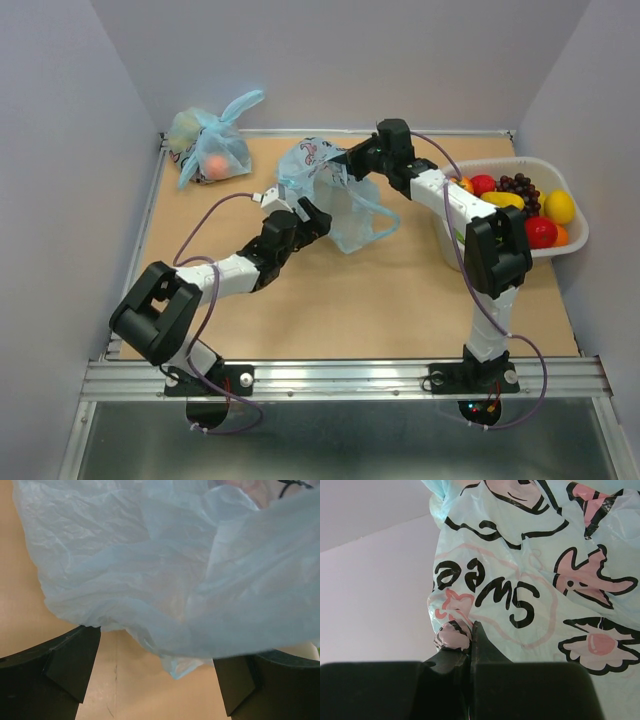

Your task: Place the fake fruits into the plastic bag and tie a complex knot

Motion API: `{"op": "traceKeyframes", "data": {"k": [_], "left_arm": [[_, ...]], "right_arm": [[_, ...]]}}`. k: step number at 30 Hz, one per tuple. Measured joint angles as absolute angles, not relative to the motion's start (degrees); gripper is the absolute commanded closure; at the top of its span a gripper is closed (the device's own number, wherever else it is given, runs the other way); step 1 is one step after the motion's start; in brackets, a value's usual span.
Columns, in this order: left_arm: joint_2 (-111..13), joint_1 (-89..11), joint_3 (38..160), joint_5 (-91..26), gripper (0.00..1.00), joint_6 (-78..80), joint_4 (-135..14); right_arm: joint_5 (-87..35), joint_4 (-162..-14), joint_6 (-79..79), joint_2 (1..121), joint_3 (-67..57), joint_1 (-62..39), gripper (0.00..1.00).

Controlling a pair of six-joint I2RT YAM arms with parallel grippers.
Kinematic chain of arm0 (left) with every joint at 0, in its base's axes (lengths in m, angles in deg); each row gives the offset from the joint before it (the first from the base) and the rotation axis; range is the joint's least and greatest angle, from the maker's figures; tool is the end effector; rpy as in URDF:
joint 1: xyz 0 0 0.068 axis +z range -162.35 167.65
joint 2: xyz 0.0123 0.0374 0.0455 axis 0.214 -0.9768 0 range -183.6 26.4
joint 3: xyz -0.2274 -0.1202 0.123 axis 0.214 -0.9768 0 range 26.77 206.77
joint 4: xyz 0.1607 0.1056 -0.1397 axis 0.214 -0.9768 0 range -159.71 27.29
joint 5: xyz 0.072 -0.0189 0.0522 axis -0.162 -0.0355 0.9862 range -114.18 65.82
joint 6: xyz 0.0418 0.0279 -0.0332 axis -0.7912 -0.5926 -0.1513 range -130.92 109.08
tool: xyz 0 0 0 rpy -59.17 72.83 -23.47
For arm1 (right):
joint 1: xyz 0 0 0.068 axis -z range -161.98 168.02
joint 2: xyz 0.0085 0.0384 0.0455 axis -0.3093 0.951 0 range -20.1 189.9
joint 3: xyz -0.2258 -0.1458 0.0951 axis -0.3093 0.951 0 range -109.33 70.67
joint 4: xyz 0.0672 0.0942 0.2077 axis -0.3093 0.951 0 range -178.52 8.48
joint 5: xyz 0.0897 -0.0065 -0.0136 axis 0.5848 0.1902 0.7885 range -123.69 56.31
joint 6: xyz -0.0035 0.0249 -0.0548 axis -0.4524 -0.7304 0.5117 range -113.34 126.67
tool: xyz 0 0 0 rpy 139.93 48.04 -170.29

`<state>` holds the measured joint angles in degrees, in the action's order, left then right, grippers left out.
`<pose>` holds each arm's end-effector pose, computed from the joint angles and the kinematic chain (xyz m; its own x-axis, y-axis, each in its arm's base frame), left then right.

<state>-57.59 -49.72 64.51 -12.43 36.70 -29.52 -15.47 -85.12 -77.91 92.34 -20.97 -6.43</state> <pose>0.2446 -0.1752 0.2450 -0.4435 -0.5713 -0.6906 0.1616 0.7069 -0.6886 0.4115 0.2023 0.2997 -0.6850 0.7273 0.0414 0.3097 0.2394 0.9202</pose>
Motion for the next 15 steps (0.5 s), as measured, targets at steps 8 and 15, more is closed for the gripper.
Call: {"op": "traceKeyframes", "data": {"k": [8, 15], "left_arm": [[-61.15, -42.48, 67.7, -17.24, 1.0, 32.22, -37.04], [-48.04, -32.8, 81.8, -25.81, 1.0, 15.21, -58.64]], "right_arm": [[-14.49, -85.14, -77.36, 92.3, -21.01, -5.84, 0.99], [-9.68, -83.48, -63.48, 89.32, -20.29, -0.55, 1.0]]}}
